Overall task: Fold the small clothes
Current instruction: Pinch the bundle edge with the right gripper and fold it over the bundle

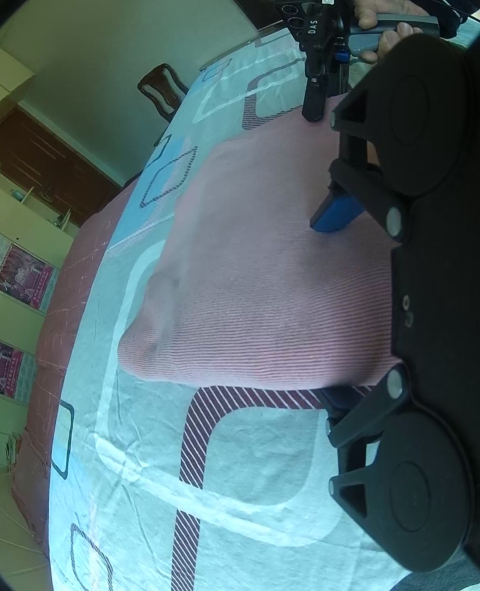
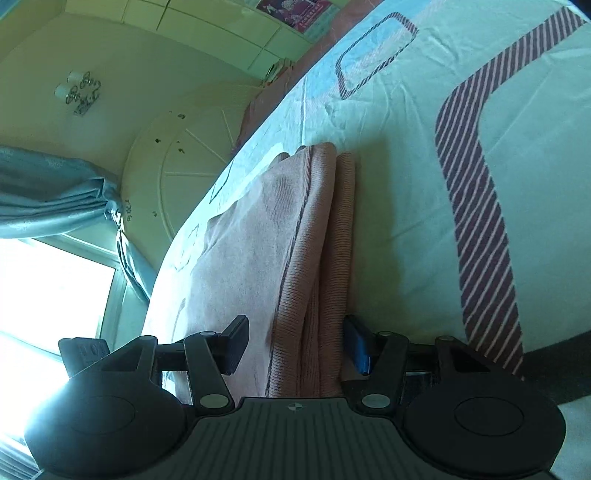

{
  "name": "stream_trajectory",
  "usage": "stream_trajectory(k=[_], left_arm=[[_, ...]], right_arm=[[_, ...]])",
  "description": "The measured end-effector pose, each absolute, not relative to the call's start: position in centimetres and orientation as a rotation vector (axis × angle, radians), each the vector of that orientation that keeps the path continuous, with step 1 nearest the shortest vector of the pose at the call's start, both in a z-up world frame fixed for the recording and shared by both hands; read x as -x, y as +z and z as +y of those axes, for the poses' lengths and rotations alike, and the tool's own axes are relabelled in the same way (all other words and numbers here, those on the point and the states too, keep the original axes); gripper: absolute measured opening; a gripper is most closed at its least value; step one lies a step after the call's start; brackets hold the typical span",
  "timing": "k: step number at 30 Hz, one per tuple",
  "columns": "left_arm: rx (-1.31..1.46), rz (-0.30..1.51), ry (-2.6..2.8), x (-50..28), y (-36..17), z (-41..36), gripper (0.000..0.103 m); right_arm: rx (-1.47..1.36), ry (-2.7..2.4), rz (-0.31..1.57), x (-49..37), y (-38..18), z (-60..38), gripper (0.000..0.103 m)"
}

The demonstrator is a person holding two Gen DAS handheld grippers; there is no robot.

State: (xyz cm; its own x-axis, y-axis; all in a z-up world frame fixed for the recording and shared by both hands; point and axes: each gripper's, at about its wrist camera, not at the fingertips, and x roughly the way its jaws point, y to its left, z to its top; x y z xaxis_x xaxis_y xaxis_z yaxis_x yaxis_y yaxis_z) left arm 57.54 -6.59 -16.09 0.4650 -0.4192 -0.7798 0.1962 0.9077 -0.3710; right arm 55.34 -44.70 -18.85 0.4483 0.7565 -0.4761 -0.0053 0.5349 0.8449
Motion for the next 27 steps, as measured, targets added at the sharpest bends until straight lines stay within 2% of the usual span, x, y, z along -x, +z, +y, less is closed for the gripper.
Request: stream_trajectory(k=[5,7,8,9,11,13,16,27], left_arm=[[0.187,1.03,-0.369,-58.1,-15.9,-7.6,0.08],[0.16,1.027,-0.363,-58.2,-15.7,-8.2,0.07],[0.137,1.021,-0.358,-58.2,-15.6,-8.5,0.068],[0.105,1.012,-0.352,-58.1,-15.3,-9.2,0.065],[0.038,0.993,-0.338,-58.0,-14.8,-10.3,0.057],[-0.031,0.966,-0.325,-57.6,-14.2,-11.2,0.045],[-0.116,0.927,-0.312,-57.0,-13.2,-12.4,0.036],[-0.164,0.824,-0.39,-54.5,-10.0,-11.1,0.032]], right_arm=[[-0.78,0.559,0.99,-56.5,-18.1,-42.2,0.056],[-0.7,0.542,0.984,-56.6,-17.6,-41.3,0.048],[-0.636,0.521,0.986,-56.6,-17.5,-40.7,0.034],[-0.602,0.514,0.985,-56.6,-17.3,-40.3,0.031],[-0.541,0.499,0.976,-56.2,-17.0,-39.6,0.025],[-0.463,0.481,0.958,-55.5,-16.4,-38.6,0.023],[-0.367,0.46,0.918,-54.4,-15.2,-37.4,0.02],[-0.194,0.44,0.794,-51.6,-9.4,-32.4,0.019]])
